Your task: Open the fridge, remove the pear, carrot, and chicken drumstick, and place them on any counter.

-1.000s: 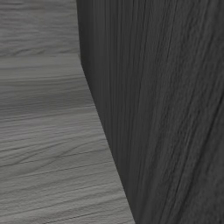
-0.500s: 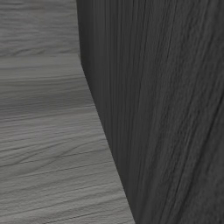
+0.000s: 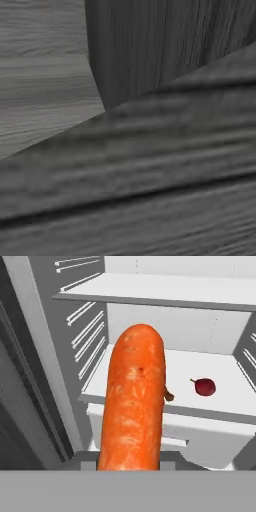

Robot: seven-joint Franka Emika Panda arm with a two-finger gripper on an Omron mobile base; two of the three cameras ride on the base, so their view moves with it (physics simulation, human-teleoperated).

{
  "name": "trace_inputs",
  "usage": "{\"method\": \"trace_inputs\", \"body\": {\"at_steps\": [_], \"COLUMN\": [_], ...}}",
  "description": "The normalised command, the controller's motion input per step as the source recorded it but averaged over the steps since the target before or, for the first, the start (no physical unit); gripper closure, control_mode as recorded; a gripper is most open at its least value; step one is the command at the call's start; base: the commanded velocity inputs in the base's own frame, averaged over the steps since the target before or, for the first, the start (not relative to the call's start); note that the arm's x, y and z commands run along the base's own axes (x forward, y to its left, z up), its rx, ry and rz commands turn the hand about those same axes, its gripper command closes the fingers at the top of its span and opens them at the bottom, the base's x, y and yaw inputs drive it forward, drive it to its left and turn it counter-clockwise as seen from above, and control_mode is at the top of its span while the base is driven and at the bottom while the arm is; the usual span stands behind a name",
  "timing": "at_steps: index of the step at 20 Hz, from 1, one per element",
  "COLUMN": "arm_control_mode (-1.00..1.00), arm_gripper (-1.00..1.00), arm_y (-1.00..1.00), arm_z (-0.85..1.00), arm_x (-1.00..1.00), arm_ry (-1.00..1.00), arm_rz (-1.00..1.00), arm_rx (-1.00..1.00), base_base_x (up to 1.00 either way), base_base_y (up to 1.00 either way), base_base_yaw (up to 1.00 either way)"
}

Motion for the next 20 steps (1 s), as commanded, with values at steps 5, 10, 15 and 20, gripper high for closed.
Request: {"method": "trace_inputs", "body": {"at_steps": [5, 10, 15, 20], "arm_control_mode": [1.00, 1.00, 1.00, 1.00], "arm_gripper": [1.00, 1.00, 1.00, 1.00], "arm_y": [0.00, 0.00, 0.00, 0.00], "arm_z": [0.00, 0.00, 0.00, 0.00], "arm_x": [0.00, 0.00, 0.00, 0.00], "arm_ry": [0.00, 0.00, 0.00, 0.00], "arm_rz": [0.00, 0.00, 0.00, 0.00], "arm_rx": [0.00, 0.00, 0.00, 0.00], "base_base_x": [-1.00, -1.00, -1.00, -0.95], "base_base_y": [-0.35, -0.13, 0.00, 0.00], "base_base_yaw": [-0.02, 0.01, 0.11, 0.47]}}
